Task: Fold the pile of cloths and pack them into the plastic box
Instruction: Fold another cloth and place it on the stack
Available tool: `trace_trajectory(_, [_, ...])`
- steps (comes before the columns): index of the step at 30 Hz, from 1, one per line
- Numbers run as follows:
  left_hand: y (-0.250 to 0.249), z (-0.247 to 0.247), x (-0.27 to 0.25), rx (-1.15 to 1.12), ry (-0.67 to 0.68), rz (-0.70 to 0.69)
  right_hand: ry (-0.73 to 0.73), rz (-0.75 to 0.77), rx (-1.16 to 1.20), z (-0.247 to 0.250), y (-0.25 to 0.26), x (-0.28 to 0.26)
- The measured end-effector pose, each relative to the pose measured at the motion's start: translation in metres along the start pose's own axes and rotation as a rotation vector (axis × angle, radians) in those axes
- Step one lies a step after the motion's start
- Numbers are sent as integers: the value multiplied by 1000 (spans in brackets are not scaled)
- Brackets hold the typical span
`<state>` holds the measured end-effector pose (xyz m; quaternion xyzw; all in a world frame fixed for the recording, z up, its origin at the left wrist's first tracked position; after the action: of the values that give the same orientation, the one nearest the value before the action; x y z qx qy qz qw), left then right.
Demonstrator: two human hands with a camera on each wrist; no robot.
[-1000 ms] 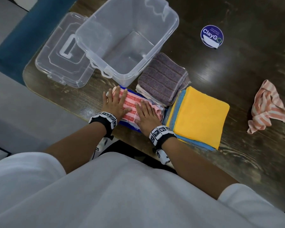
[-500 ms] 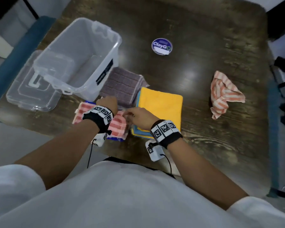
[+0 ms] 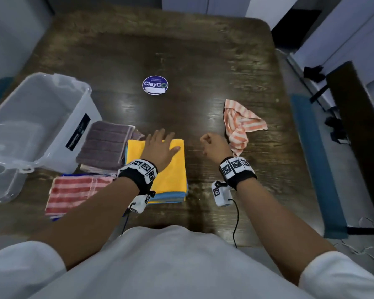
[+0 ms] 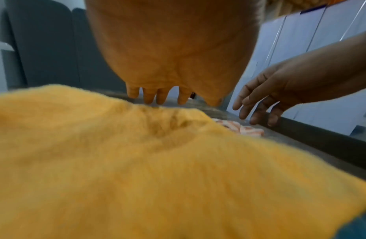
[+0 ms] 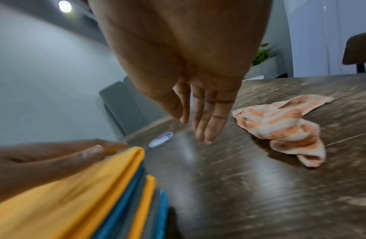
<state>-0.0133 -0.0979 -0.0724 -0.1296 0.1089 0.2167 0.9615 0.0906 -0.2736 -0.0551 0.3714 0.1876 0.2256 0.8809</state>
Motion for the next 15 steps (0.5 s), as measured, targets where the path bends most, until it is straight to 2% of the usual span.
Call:
trace_trajectory(3, [-7,-32,-1,50,137,34,1,0,-290,6,-30,13])
trace_trajectory(7, [-5,-56,0,95,150,45,11,-120,-525,7,-68,26])
trace_trajectory(11, [-1,-65,2,68,130,49,-3,-220,-616,15,-108,39])
trace_trajectory(15, [0,-70,5,61,138,62,77,-329,-585,15,-138,56])
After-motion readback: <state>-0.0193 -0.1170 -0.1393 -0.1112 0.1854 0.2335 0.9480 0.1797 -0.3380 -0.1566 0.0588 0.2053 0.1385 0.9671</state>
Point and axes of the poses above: each hand's wrist, its own x-axis towards the middle knuckle, its own z-axis out of the back of the hand, y = z × x, the point moved 5 cm from there along x, towards the middle knuckle, and after that the axes turned 9 degrees about z, right-handed, at the moved point
